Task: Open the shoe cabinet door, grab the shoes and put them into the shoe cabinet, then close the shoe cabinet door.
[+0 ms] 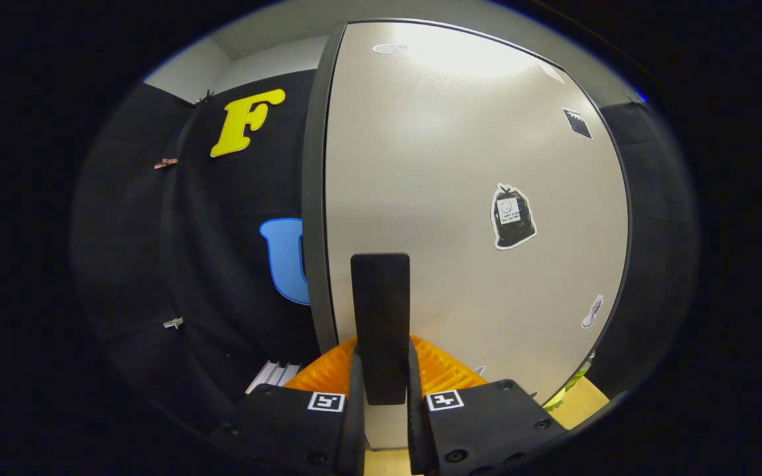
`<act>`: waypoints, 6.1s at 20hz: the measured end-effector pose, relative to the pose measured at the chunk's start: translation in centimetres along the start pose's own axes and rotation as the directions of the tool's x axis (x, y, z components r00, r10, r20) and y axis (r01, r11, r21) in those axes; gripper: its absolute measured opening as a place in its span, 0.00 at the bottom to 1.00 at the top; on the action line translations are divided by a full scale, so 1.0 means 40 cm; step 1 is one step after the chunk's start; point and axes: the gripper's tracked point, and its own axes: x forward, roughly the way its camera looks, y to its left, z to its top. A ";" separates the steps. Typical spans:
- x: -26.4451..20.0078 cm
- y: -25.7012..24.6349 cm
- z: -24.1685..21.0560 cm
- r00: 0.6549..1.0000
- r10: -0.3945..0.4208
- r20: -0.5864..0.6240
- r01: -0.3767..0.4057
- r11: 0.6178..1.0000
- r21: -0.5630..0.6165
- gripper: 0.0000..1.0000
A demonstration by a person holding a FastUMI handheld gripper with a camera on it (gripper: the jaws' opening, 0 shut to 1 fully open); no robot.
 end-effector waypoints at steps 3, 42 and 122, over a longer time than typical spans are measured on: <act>-0.015 -0.003 0.000 1.000 0.022 -0.002 -0.022 1.000 0.002 0.30; -0.339 -0.156 0.011 0.969 0.247 -0.024 -0.247 0.969 0.011 0.29; -0.490 -0.151 -0.572 0.690 0.011 -0.723 0.027 0.999 0.041 0.23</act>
